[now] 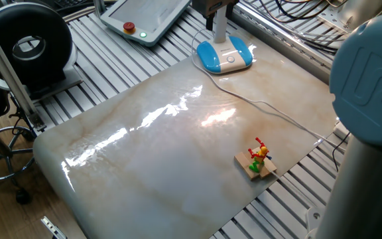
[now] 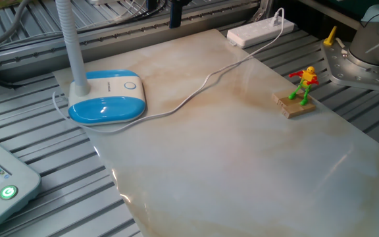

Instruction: Turn off the desk lamp by pressing the button

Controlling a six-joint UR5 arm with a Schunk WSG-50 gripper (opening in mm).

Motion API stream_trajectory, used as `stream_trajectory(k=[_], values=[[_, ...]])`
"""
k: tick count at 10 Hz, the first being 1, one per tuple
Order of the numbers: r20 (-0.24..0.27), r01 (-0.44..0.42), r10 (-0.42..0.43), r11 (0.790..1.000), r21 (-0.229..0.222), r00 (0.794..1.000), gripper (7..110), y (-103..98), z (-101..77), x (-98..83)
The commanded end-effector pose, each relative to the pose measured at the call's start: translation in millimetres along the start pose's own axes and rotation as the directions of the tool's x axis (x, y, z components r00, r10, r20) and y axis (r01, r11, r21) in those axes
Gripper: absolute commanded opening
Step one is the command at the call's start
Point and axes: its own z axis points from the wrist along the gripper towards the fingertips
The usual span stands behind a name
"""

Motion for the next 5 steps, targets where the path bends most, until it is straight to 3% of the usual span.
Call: stream_trajectory(k=[1,5], values=[[0.009,0.006,-0.006,1.0,-0.021,1.0,66,-8.1,-0.3,-0.1],[0.002,-0.004,0.004,0.998,-0.055,1.0,66,-18.2,-5.0,2.8]])
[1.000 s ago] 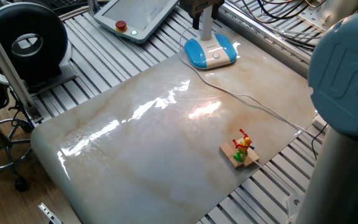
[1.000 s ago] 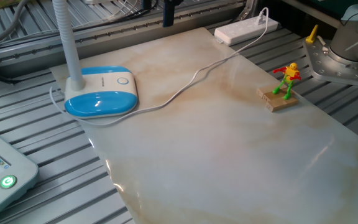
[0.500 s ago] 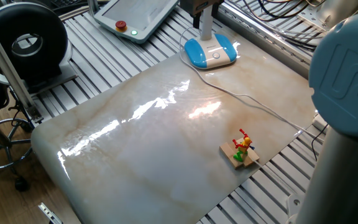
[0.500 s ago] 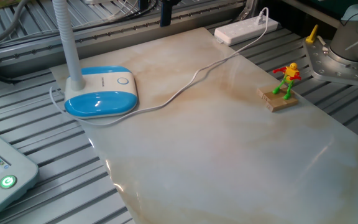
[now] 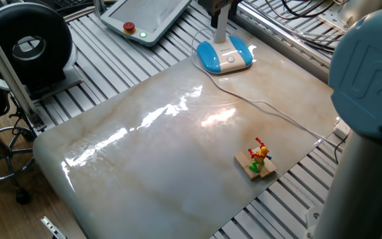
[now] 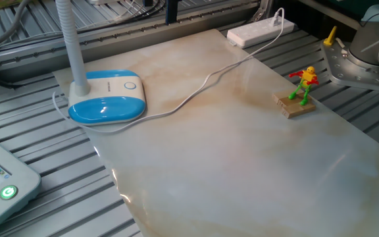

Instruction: Turn off the desk lamp by pressing the button

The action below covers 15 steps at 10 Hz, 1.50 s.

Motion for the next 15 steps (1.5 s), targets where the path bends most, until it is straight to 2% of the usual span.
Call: stream_trajectory(k=[1,6,8,12,15], values=[[0.002,-0.003,0.003,1.0,-0.029,1.0,66,-8.2,-3.0,1.6],[0.007,0.037,-0.037,0.998,-0.044,0.999,66,-32.8,-2.1,4.9],[0.004,0.052,-0.052,0.997,-0.065,0.999,66,-41.9,-3.0,4.8],[0.041,0.071,-0.07,0.997,-0.034,0.997,66,-48.8,12.1,-9.7],[0.043,0.123,-0.122,0.992,-0.028,0.992,66,-47.0,13.1,-12.4]])
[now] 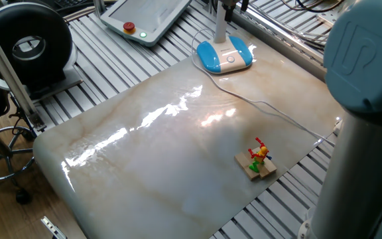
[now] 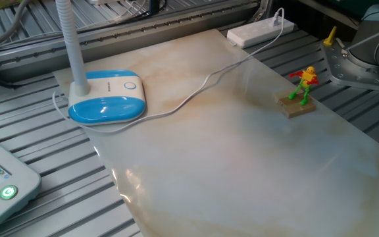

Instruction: Turn off the desk lamp by pressing the button

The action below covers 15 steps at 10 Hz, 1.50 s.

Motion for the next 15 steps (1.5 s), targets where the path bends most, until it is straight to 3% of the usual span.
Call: stream_trajectory(k=[1,4,7,11,13,15], values=[[0.006,0.056,-0.056,0.998,-0.008,0.998,66,2.2,2.1,-3.8],[-0.005,0.073,-0.073,0.997,-0.003,0.997,66,0.5,6.0,-2.2],[-0.028,0.096,-0.095,0.995,0.033,0.995,66,-8.9,6.1,2.7],[-0.085,0.071,-0.071,0.997,0.004,0.994,66,-2.6,5.4,17.7],[-0.09,0.061,-0.063,0.998,-0.024,0.994,66,4.5,5.2,19.2],[-0.075,0.033,-0.033,0.999,-0.005,0.997,66,0.6,5.6,15.3]])
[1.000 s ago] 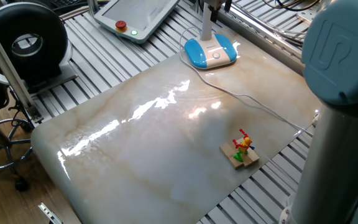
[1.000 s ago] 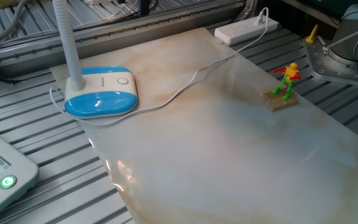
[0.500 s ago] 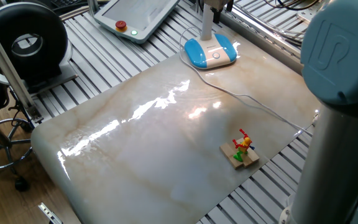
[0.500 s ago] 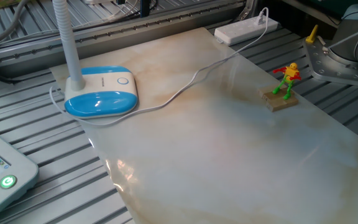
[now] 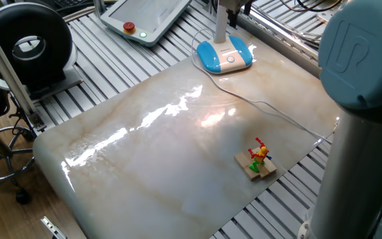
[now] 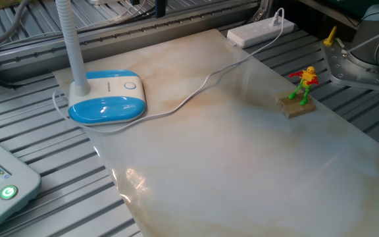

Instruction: Turn off the desk lamp by pressing the button

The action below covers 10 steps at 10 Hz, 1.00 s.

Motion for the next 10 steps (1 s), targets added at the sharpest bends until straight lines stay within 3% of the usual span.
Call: stream_trajectory(k=[1,7,10], values=[[0.011,-0.038,0.038,0.999,-0.005,0.999,66,0.5,-1.1,-2.5],[0.002,0.002,-0.002,1.0,-0.003,1.0,66,0.2,-1.1,0.0],[0.009,0.014,-0.014,1.0,0.016,1.0,66,-6.8,8.3,-7.6]])
